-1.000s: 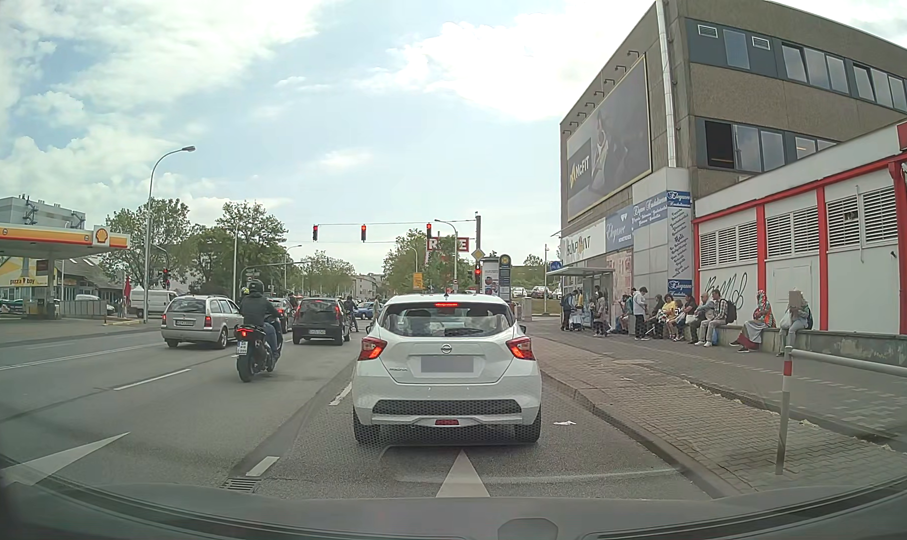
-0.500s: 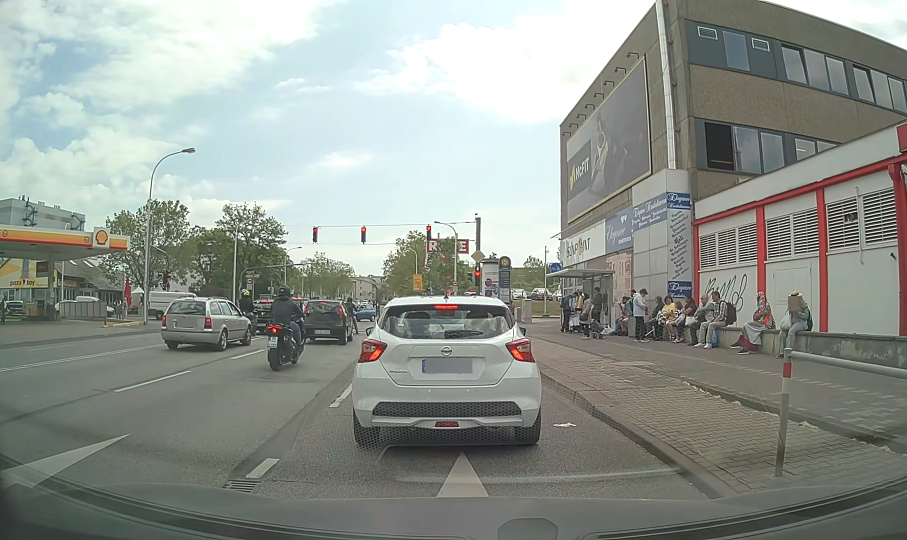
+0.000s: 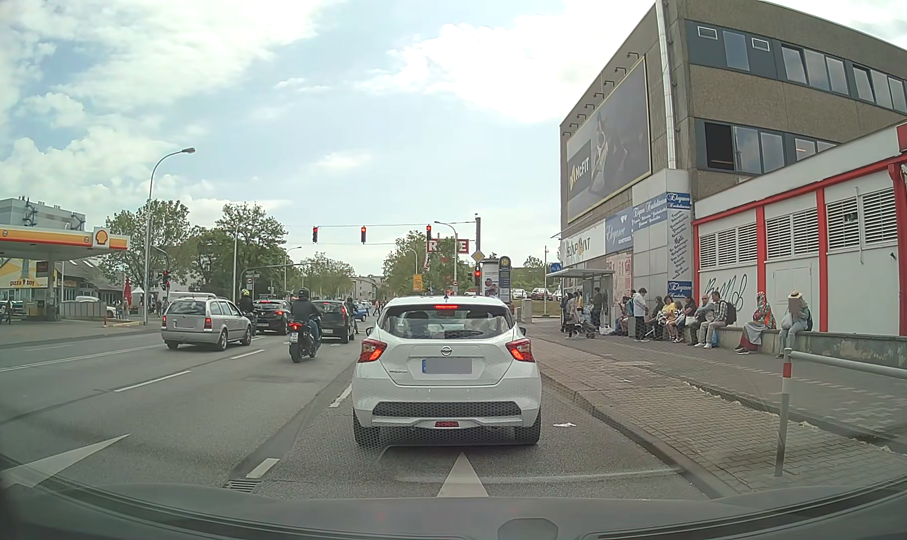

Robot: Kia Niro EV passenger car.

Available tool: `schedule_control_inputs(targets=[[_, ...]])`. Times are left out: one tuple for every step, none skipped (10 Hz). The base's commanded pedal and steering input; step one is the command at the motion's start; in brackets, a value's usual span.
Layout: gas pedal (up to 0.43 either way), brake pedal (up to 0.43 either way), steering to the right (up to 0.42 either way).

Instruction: Follow the waypoints while adhering to traffic rules and regulations

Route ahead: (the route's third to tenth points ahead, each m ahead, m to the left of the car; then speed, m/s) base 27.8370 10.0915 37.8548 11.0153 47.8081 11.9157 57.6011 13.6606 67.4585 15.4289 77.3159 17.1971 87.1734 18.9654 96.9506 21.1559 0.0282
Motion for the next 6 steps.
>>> schedule_control_inputs(targets=[[0.0,0.274,-0.09],[0.0,0.274,-0.09],[0.0,0.274,-0.09],[0.0,0.274,-0.09],[0.0,0.274,-0.09],[0.0,0.274,-0.089]])
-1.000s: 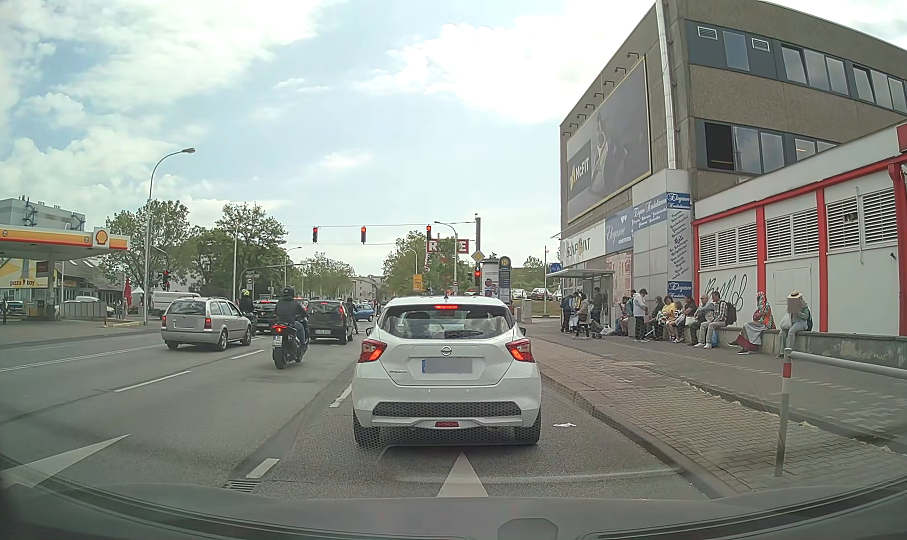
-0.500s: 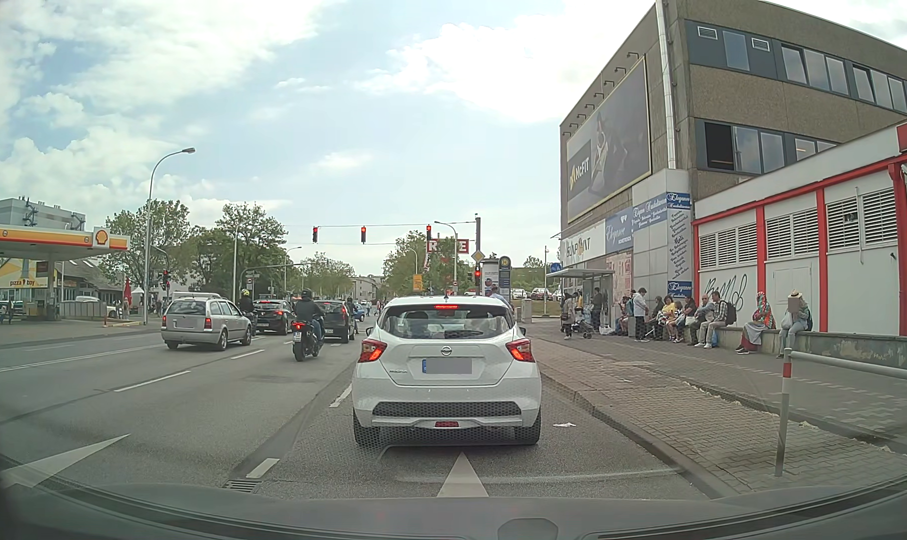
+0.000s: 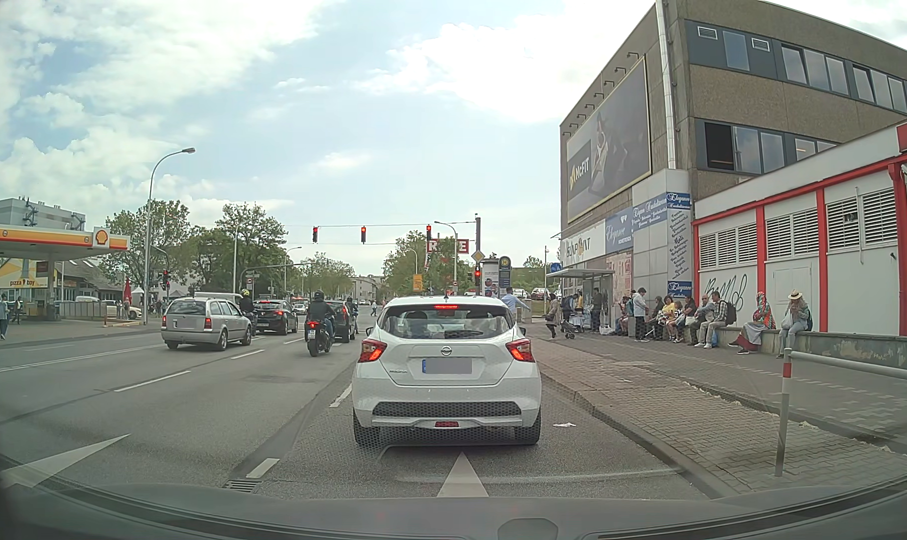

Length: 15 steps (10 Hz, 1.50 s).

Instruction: Follow the waypoints while adhering to traffic rules and regulations

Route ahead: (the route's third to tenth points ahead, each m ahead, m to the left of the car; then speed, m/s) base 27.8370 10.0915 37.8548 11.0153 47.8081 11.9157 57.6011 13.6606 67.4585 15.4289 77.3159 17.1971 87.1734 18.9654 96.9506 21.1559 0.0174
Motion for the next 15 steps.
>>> schedule_control_inputs(targets=[[0.0,0.274,-0.089],[0.0,0.274,-0.09],[0.0,0.274,-0.09],[0.0,0.274,-0.09],[0.0,0.274,-0.089],[0.0,0.274,-0.09],[0.0,0.274,-0.09],[0.0,0.274,-0.09],[0.0,0.274,-0.089],[0.0,0.274,-0.089],[0.0,0.274,-0.089],[0.0,0.274,-0.089],[0.0,0.274,-0.089],[0.0,0.274,-0.089],[0.0,0.274,-0.089]])
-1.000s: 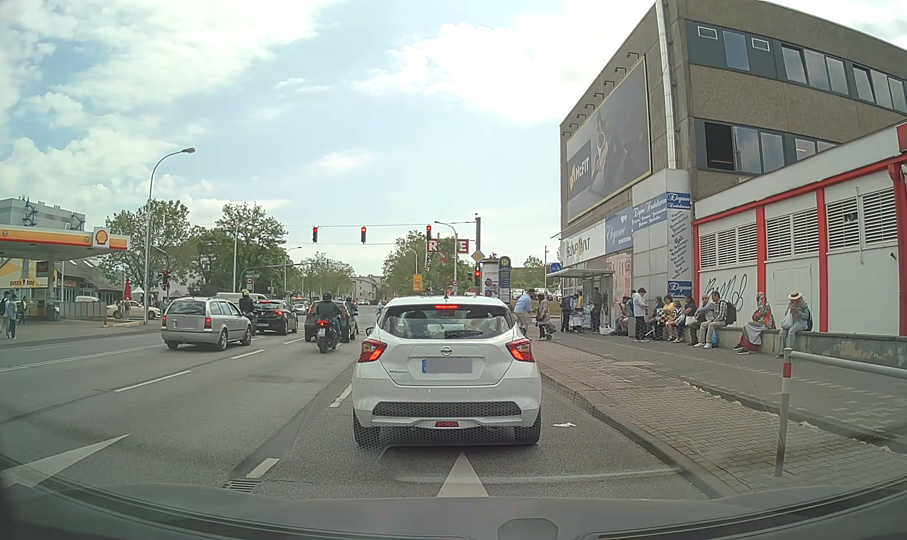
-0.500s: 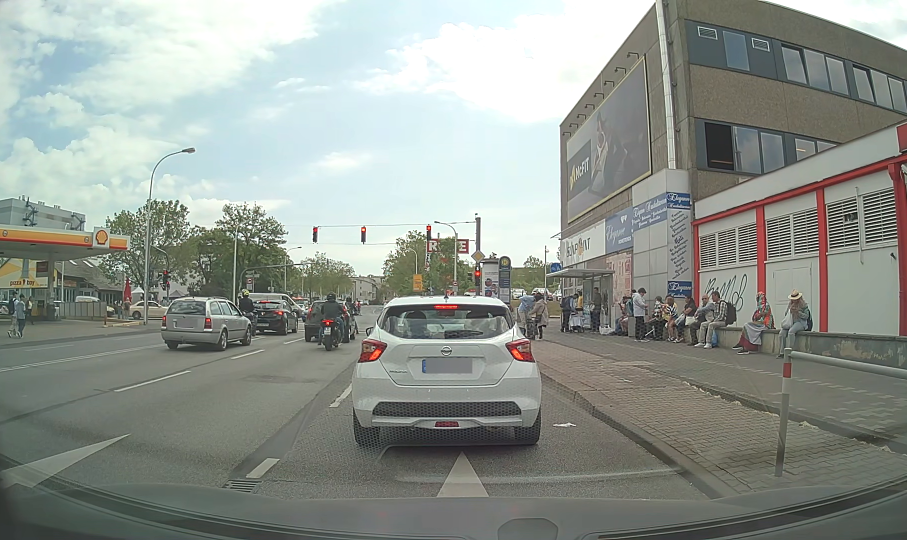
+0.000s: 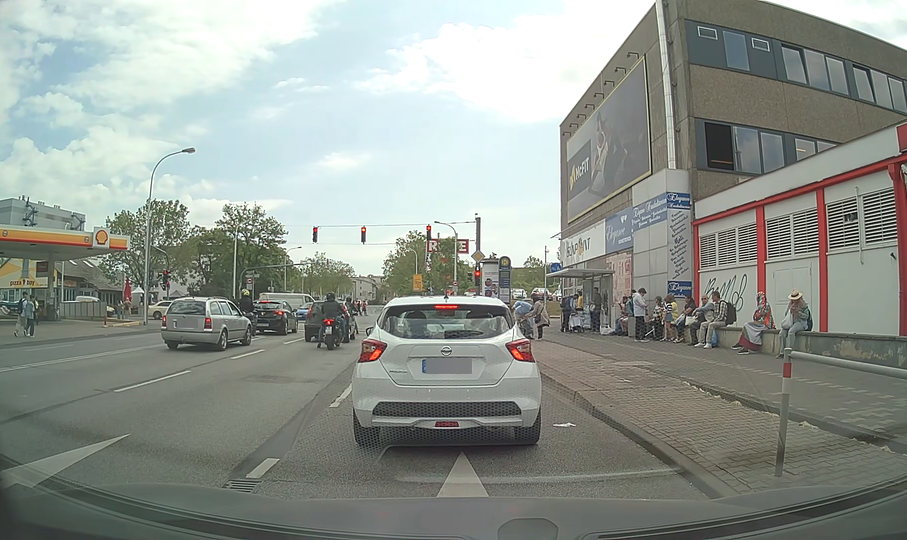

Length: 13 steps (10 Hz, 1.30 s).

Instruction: Follow the waypoints while adhering to traffic rules and regulations

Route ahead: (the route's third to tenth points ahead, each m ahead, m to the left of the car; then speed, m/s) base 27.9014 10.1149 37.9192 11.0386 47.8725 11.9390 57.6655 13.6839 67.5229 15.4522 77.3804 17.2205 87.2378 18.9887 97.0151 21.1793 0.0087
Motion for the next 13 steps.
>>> schedule_control_inputs(targets=[[0.0,0.274,-0.091],[0.0,0.274,-0.091],[0.0,0.274,-0.091],[0.0,0.274,-0.091],[0.0,0.274,-0.09],[0.0,0.274,-0.09],[0.0,0.274,-0.09],[0.0,0.274,-0.09],[0.0,0.274,-0.089],[0.0,0.274,-0.089],[0.0,0.274,-0.089],[0.0,0.28,-0.089],[0.0,0.28,-0.089]])
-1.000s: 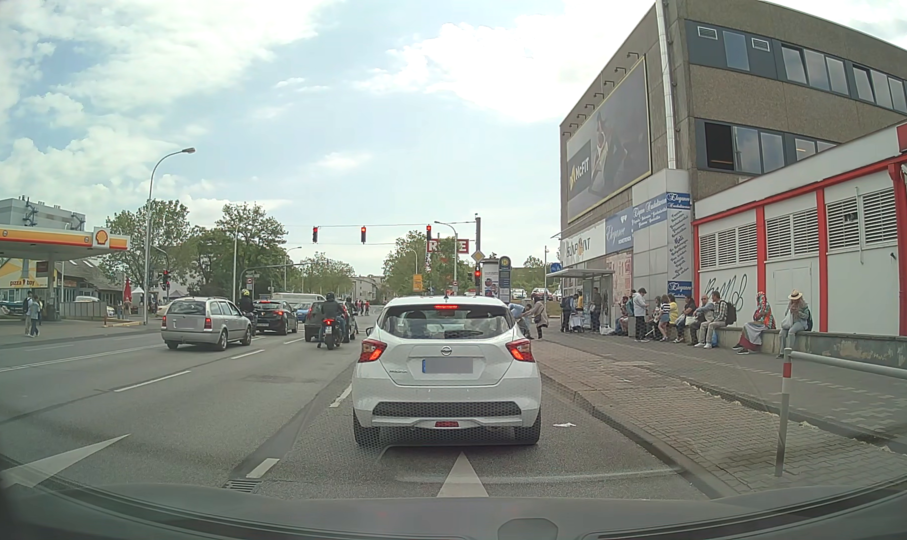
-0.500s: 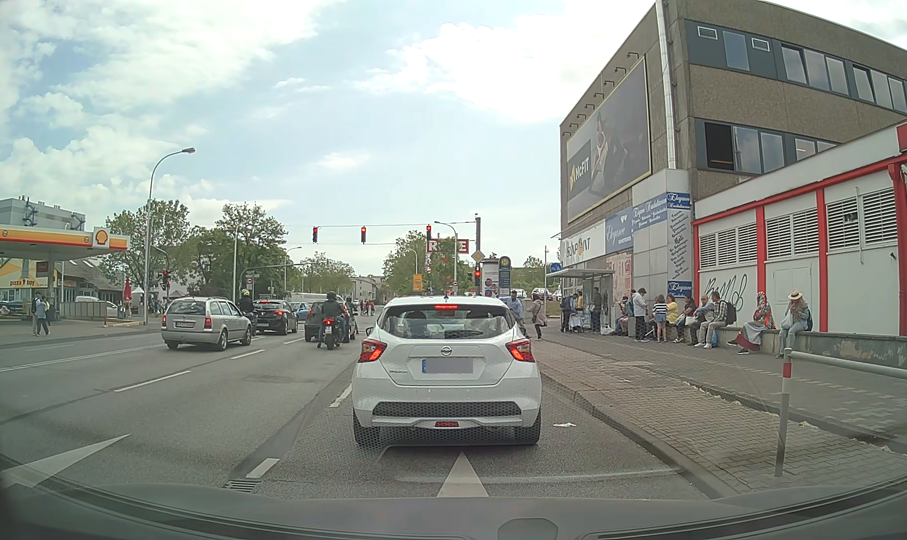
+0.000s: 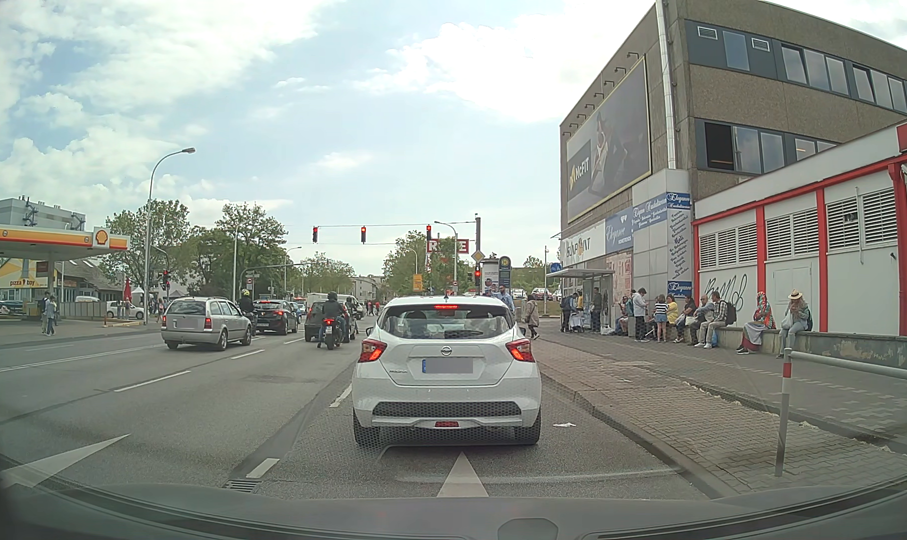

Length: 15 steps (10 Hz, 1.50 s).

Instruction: Follow the waypoints while adhering to traffic rules and regulations

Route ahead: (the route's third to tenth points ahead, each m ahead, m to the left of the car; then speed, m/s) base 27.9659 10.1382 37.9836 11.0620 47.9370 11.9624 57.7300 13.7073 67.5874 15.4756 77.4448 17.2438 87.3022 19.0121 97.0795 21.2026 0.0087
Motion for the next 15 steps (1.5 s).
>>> schedule_control_inputs(targets=[[0.0,0.28,-0.089],[0.0,0.28,-0.089],[0.0,0.28,-0.088],[0.0,0.28,-0.087],[0.0,0.28,-0.085],[0.0,0.28,-0.084],[0.0,0.28,-0.084],[0.0,0.293,-0.084],[0.0,0.287,-0.084],[0.0,0.293,-0.084],[0.0,0.293,-0.083],[0.0,0.293,-0.083],[0.0,0.293,-0.083],[0.0,0.293,-0.083],[0.0,0.293,-0.083]])
